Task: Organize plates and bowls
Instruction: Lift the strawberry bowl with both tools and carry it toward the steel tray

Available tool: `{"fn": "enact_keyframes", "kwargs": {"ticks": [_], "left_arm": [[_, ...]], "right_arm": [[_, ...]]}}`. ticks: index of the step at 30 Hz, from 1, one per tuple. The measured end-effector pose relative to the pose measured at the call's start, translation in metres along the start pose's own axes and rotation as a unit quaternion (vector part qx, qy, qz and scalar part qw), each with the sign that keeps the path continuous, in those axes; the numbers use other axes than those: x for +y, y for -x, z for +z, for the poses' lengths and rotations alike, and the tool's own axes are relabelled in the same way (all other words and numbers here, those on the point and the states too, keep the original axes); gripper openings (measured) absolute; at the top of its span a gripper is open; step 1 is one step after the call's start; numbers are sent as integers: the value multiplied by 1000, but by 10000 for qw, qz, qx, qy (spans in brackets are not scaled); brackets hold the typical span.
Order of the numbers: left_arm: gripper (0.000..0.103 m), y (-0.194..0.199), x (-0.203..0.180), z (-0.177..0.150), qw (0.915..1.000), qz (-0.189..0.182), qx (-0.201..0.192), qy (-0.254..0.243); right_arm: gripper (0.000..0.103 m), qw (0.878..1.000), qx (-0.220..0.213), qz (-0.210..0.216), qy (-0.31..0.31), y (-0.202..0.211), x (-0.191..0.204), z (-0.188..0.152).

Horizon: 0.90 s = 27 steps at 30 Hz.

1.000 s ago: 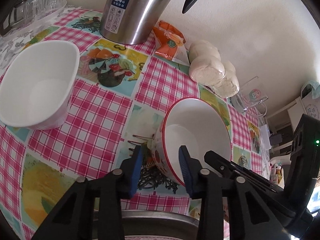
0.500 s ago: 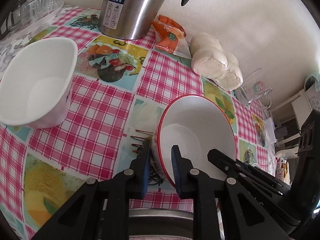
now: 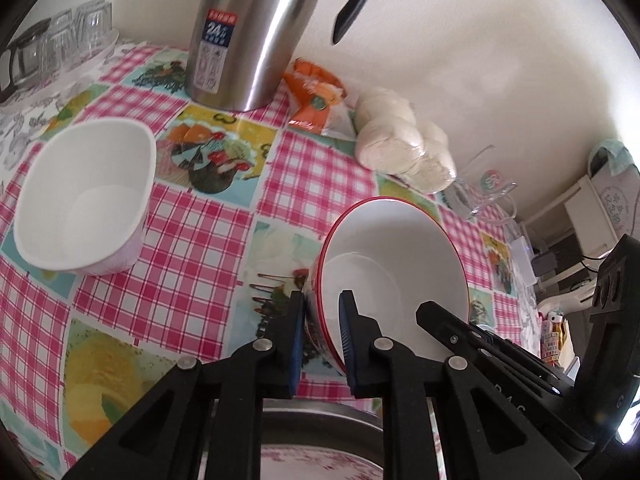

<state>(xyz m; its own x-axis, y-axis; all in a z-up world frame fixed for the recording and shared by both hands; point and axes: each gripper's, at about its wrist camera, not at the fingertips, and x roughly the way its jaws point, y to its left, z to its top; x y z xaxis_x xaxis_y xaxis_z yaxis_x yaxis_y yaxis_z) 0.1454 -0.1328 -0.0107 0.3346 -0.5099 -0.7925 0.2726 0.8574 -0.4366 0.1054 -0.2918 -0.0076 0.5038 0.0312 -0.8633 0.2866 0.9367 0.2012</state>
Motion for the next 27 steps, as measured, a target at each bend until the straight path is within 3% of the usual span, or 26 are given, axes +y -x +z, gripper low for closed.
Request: {"fn": "enact_keyframes", "kwargs": {"ticks": [13,27], "left_arm": [[17,52,-33,-19,9986,-212,-310,-384],[17,105,-52,-41,9960,-494,-512,-538]], "right_arm": [[15,9981,-573,-66,-199,73,-7,-18],[15,9951,-856,108,-485,131,-15,-48]]}}
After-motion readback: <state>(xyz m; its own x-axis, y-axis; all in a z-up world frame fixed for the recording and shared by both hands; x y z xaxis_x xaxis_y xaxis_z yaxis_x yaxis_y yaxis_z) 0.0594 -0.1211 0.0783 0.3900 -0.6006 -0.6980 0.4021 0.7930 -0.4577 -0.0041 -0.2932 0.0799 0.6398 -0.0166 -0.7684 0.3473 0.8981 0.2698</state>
